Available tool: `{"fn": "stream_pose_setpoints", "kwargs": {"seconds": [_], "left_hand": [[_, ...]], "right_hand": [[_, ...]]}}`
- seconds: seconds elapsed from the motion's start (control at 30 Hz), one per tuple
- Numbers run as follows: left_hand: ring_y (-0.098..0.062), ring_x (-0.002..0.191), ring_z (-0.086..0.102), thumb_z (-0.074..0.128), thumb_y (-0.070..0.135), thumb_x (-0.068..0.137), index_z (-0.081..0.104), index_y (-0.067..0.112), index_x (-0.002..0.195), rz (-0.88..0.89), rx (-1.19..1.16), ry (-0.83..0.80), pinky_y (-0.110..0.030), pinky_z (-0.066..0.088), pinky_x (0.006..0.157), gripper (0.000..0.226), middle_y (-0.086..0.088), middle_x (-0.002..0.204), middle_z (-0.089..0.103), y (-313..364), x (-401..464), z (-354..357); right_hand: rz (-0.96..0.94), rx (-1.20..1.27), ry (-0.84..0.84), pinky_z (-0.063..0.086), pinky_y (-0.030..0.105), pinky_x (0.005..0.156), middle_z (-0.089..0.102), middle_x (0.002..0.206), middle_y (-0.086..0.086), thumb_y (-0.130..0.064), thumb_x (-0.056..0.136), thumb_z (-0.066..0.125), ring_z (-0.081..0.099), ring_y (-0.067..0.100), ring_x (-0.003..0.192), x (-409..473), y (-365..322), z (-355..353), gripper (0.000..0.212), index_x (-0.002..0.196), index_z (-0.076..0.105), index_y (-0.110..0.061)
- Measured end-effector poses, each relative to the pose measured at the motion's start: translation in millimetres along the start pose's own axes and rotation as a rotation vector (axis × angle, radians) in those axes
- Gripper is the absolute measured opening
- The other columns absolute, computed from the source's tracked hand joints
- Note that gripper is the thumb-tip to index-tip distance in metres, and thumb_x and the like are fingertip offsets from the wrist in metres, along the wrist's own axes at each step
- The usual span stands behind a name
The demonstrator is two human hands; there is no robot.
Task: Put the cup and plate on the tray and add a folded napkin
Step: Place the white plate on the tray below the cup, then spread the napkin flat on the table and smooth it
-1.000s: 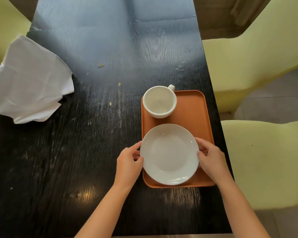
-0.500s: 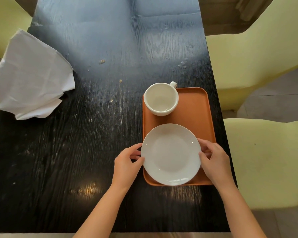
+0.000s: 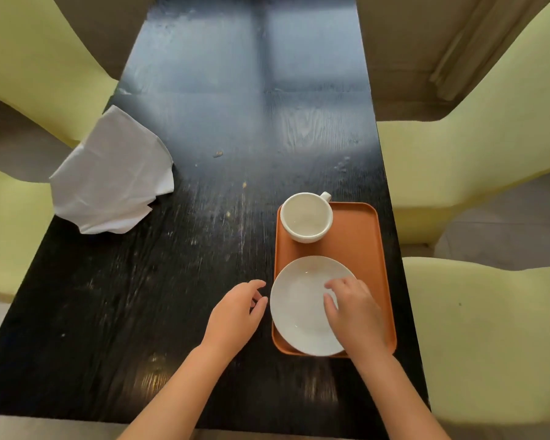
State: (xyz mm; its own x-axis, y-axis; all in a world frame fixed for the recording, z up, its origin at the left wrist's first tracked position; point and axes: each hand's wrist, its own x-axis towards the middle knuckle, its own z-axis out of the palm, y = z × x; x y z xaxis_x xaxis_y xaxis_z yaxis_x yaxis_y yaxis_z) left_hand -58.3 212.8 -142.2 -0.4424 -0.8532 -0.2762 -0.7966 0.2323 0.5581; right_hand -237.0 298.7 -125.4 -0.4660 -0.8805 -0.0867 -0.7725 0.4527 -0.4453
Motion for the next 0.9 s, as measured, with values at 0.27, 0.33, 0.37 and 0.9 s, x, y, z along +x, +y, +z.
{"fn": "stream_pose_setpoints", "kwargs": {"seconds": [0.27,0.33,0.37,0.9], "left_hand": [[-0.01,0.071,0.056,0.051,0.029,0.092,0.058,0.018,0.092,0.122,0.308,0.164,-0.024,0.049,0.063,0.013,0.005,0.083,0.058,-2.0,-27.0,-102.3],[-0.008,0.071,0.056,0.052,0.029,0.092,0.058,0.019,0.093,0.109,0.314,0.201,-0.021,0.048,0.063,0.012,0.006,0.085,0.059,-13.4,-36.2,-120.1],[-0.007,0.071,0.056,0.053,0.03,0.091,0.059,0.02,0.094,0.098,0.317,0.216,-0.02,0.048,0.062,0.012,0.006,0.085,0.06,-20.6,-40.1,-128.0],[-0.012,0.097,0.06,0.057,0.034,0.088,0.057,0.02,0.119,0.021,0.249,0.231,-0.026,0.048,0.078,0.033,0.004,0.107,0.063,-215.5,4.2,-243.0]], "right_hand": [[-0.418,-0.071,-0.052,0.049,0.029,0.076,0.064,0.101,0.002,-0.028,0.091,0.051,0.056,0.018,0.09,20.3,-109.6,-15.1,0.02,0.105,0.061,-0.017],[-0.509,-0.092,-0.051,0.049,0.031,0.077,0.063,0.103,0.003,-0.028,0.091,0.05,0.056,0.019,0.092,23.5,-136.0,-15.1,0.022,0.107,0.06,-0.017],[-0.544,-0.095,-0.057,0.049,0.033,0.078,0.063,0.105,0.004,-0.028,0.092,0.049,0.056,0.021,0.094,24.6,-148.3,-14.6,0.023,0.108,0.06,-0.016],[-0.49,-0.17,-0.166,0.042,0.031,0.085,0.057,0.115,0.0,-0.024,0.09,0.049,0.048,0.02,0.106,76.2,-312.8,91.4,0.029,0.118,0.054,-0.017]]}}
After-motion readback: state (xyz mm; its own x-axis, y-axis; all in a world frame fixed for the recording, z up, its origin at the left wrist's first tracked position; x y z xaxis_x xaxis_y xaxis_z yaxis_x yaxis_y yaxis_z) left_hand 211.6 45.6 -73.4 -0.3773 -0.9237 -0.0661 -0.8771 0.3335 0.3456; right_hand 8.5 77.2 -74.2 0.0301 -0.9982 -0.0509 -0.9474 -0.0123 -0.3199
